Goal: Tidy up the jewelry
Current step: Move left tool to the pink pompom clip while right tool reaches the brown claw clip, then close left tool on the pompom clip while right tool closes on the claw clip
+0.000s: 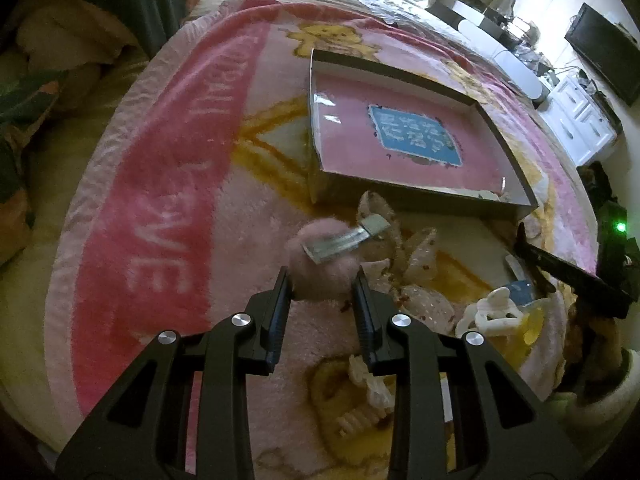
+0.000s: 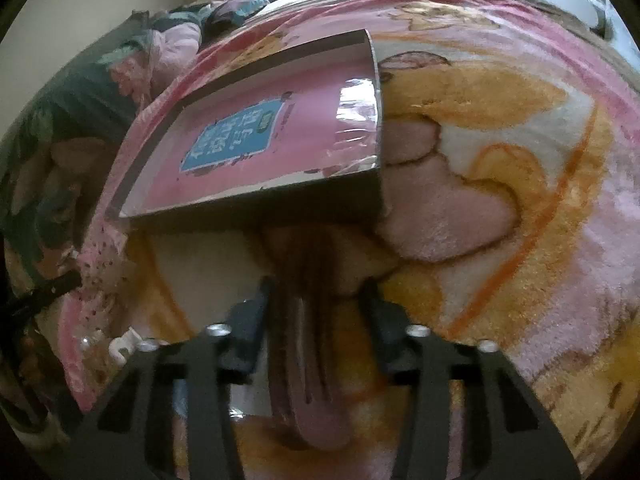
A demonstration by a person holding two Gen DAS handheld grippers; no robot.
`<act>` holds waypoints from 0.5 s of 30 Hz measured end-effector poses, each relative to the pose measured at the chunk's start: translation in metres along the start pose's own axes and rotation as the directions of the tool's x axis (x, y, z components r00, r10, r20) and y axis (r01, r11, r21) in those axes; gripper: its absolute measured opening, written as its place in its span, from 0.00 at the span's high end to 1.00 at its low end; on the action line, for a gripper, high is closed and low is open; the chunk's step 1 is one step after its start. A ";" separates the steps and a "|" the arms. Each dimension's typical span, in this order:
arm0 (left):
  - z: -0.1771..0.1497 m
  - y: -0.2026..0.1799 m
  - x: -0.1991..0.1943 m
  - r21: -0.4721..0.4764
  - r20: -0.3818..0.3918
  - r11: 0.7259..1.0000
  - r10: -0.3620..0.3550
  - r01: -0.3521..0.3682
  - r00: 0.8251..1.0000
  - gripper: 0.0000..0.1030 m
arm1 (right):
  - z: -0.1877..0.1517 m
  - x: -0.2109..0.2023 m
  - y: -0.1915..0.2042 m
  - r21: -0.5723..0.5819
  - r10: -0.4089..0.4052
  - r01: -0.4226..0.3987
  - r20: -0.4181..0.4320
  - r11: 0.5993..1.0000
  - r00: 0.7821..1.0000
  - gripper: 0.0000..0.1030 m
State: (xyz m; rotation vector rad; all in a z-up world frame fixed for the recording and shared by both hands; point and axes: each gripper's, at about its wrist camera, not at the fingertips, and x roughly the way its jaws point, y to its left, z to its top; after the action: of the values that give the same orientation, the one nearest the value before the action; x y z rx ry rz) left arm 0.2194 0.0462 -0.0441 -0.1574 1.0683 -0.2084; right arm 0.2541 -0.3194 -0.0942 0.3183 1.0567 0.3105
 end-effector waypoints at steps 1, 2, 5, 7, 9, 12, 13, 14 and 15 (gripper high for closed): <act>0.000 0.000 -0.001 0.004 0.000 1.000 -0.001 0.001 1.000 0.79 | 0.000 0.000 -0.001 0.006 0.010 -0.010 0.002 1.000 1.000 0.72; 0.000 0.000 -0.002 0.008 0.000 1.000 -0.001 0.001 1.000 0.79 | 0.000 -0.002 -0.003 0.008 0.017 -0.017 0.006 1.000 1.000 0.72; -0.001 -0.001 -0.003 0.023 -0.001 1.000 0.004 -0.004 1.000 0.79 | -0.004 -0.009 -0.008 0.020 0.045 -0.045 0.022 0.999 0.999 0.76; -0.002 0.000 -0.002 0.024 -0.003 1.000 0.004 -0.004 1.000 0.79 | -0.006 -0.019 -0.009 0.013 0.034 -0.035 0.050 0.999 0.998 0.85; -0.003 0.002 0.000 0.019 -0.008 1.000 0.010 -0.010 1.000 0.79 | -0.008 -0.025 -0.009 -0.008 0.006 -0.005 0.060 1.000 0.998 0.91; -0.006 0.006 0.002 0.004 -0.015 1.000 0.022 -0.022 1.000 0.79 | -0.009 -0.029 -0.013 -0.007 -0.004 0.005 0.061 1.000 0.998 0.91; -0.006 0.009 0.003 -0.001 -0.015 0.999 0.032 -0.032 0.999 0.77 | -0.010 -0.030 -0.015 -0.004 -0.005 0.005 0.059 1.000 0.998 0.91; -0.007 0.010 0.003 -0.003 -0.016 0.999 0.037 -0.037 0.999 0.74 | -0.010 -0.030 -0.015 -0.005 -0.008 0.008 0.056 1.000 0.998 0.91; -0.008 0.014 0.004 -0.010 -0.016 0.999 0.044 -0.044 0.999 0.71 | -0.011 -0.029 -0.014 -0.012 -0.022 0.022 0.047 1.000 0.999 0.91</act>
State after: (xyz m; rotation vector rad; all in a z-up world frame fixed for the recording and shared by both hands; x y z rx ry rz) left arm 0.2151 0.0582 -0.0541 -0.1414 1.0877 -0.1644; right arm 0.2322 -0.3428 -0.0816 0.3007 1.0112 0.2888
